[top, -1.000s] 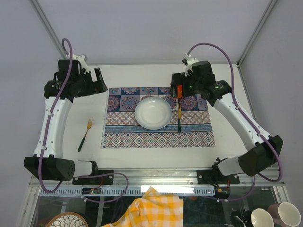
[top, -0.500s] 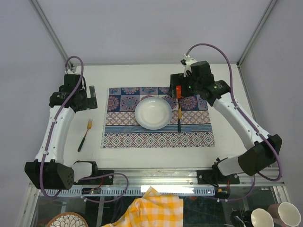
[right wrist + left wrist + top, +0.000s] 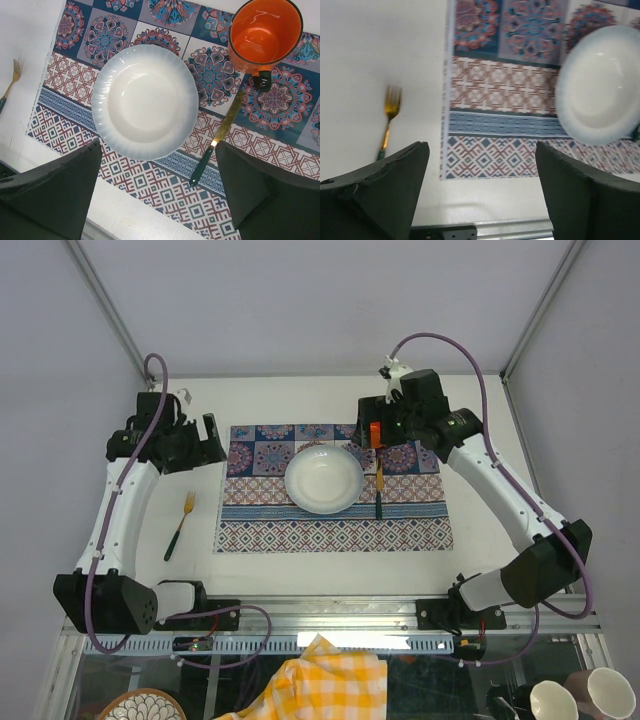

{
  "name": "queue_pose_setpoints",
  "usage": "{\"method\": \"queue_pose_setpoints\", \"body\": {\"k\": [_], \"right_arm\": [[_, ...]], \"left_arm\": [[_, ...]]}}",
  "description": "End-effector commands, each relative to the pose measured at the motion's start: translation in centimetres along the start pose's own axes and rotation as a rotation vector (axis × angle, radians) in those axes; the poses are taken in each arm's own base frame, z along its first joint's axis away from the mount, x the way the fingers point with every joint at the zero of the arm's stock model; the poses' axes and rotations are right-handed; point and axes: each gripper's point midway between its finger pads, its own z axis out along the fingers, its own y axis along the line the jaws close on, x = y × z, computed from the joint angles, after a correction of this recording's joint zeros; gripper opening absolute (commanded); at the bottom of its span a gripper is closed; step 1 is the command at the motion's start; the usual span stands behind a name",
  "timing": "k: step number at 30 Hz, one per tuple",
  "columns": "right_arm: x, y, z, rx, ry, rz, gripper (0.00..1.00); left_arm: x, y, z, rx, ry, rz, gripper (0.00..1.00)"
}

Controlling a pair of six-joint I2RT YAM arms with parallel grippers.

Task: Set the dinner table for one person
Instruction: Pick up the fork at the center of the board.

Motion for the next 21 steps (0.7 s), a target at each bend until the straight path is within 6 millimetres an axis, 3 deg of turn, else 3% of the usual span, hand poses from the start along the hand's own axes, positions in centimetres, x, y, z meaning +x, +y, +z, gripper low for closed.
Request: {"method": "queue_pose_setpoints", "body": {"k": [1, 5, 13, 18, 21], "right_arm": [[-1.8, 1.1, -0.4, -0.034, -0.063, -0.001, 1.00], [-1.8, 1.0, -0.3, -0.030, -0.060, -0.002, 1.00], [-1.6, 1.0, 0.0, -0.032, -0.049, 0.004, 1.00], [-1.5, 0.8, -0.1, -0.023, -0.048, 0.000, 1.00], [-1.4, 0.7, -0.1, -0.018, -0.047, -0.001, 0.99]], "left_arm": [[-4.0, -8.3, -3.7, 0.440, -0.108, -0.125, 0.87], [-5.3, -11.8, -7.0, 0.661, -0.148, -0.219, 0.81], [-8.4, -13.3, -10.8, 0.755, -0.267, -0.222, 0.87], [-10.9, -12.6, -12.2, 0.710, -0.389, -0.224, 0.88], [-11.7, -10.1, -11.4, 0.524, -0.407, -0.200, 0.90]]}}
